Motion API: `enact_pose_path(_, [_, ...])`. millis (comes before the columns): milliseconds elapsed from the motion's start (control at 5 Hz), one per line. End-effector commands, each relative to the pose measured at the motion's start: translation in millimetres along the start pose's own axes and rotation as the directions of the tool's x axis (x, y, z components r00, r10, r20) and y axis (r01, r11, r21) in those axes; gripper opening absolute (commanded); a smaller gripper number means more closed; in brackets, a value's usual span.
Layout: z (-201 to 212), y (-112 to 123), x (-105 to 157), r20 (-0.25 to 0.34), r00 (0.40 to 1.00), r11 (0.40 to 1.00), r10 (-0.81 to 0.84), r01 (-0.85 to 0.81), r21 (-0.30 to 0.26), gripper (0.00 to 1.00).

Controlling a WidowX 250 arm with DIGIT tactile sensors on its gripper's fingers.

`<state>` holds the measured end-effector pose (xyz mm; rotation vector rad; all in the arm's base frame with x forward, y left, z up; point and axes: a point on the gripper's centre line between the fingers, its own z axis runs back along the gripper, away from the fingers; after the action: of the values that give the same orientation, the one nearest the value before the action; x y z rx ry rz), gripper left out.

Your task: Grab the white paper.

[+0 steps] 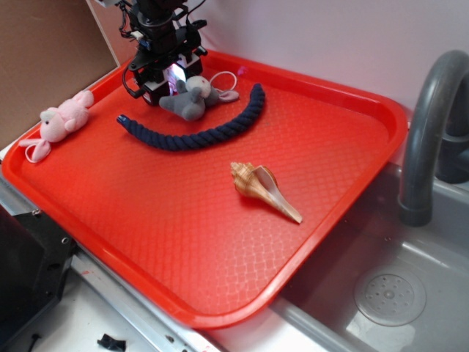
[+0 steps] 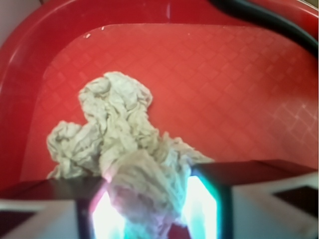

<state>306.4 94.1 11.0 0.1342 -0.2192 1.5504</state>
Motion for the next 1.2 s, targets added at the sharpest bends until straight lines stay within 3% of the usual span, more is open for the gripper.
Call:
enact_pose_path(0, [21,6,11,-0.012,0.974,0.974,-0.226,0.226,0.000,0.00])
enact_pose_path(200, [46,3,8,-0.070,0.909,0.911,-0.411,0.412,-0.003,0.00])
enact_pose_path(400, [88,7,-4,-0.159,0.769,0.785,-0.619,0.612,-0.097,0.00])
enact_pose_path(600, [146,31,-29,-0.094,0.603,0.609,-0.792,0.771,-0.185,0.00])
enact_pose_path(800, [204,67,-56,-0.068,0.392,0.396,-0.918,0.883,-0.251,0.00])
enact_pose_path(1000, [234,97,-62,0.016,0.249,0.233,-0.968,0.924,-0.304,0.00])
